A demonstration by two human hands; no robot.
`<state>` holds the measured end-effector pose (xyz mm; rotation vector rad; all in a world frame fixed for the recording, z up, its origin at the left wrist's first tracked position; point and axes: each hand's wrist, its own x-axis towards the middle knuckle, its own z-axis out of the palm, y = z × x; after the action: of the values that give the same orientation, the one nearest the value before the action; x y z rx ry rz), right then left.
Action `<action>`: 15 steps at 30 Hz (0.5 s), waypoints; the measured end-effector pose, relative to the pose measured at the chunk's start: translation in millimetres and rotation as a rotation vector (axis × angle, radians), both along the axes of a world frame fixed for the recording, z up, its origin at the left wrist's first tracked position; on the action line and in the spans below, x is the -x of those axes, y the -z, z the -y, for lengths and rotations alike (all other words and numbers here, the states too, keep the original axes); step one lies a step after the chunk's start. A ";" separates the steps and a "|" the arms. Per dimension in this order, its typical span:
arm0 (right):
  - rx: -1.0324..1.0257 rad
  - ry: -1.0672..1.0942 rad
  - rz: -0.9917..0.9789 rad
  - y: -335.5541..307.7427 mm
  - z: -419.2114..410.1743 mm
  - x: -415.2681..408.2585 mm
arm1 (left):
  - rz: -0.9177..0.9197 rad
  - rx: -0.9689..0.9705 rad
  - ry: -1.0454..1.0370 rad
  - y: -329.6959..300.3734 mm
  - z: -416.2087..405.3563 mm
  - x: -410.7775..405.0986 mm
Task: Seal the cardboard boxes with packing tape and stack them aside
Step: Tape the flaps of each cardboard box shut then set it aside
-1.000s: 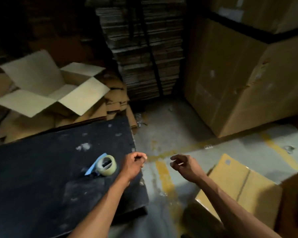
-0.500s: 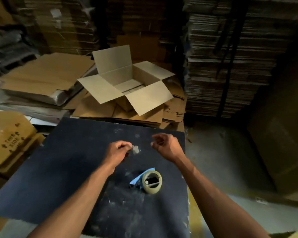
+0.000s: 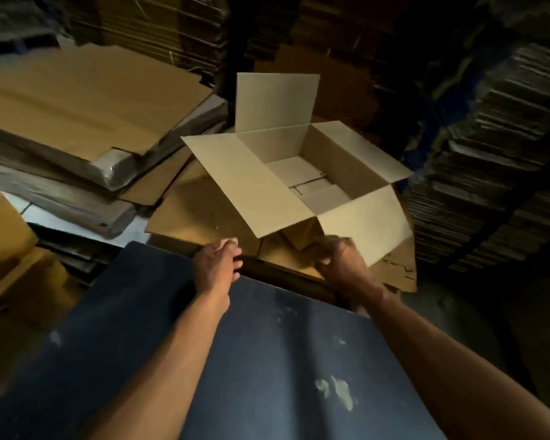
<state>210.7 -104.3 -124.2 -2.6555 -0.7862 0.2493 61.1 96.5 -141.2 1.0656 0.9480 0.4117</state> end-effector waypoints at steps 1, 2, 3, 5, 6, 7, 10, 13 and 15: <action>0.061 0.017 0.045 3.7 -17.5 -18.9 | 0.004 0.009 -0.017 3.9 -17.9 -13.2; 0.154 0.028 0.070 5.3 -33.4 -37.5 | 0.018 0.026 -0.008 6.5 -32.3 -25.0; 0.244 0.040 0.067 6.5 -47.6 -55.1 | 0.032 0.051 0.026 9.0 -44.2 -35.0; 0.351 0.053 0.044 13.0 -70.9 -91.4 | 0.038 0.114 0.133 14.6 -63.2 -52.5; 0.357 0.070 0.038 19.3 -78.8 -107.1 | 0.032 0.143 0.200 17.6 -70.0 -60.8; 0.340 0.090 0.035 25.9 -83.1 -120.3 | 0.026 0.166 0.265 19.0 -75.4 -67.8; 0.294 0.135 0.070 38.6 -80.1 -133.5 | 0.069 0.174 0.393 22.6 -81.5 -79.9; 0.286 0.130 0.115 31.2 -70.1 -127.3 | 0.130 0.167 0.413 17.1 -80.2 -77.9; 0.280 0.101 0.148 16.8 -68.7 -118.8 | 0.165 0.158 0.396 3.8 -80.7 -74.0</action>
<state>329.5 -35.6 -141.0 -2.9969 -0.7033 0.1464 135.1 177.2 -145.0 1.0277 0.5939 0.0930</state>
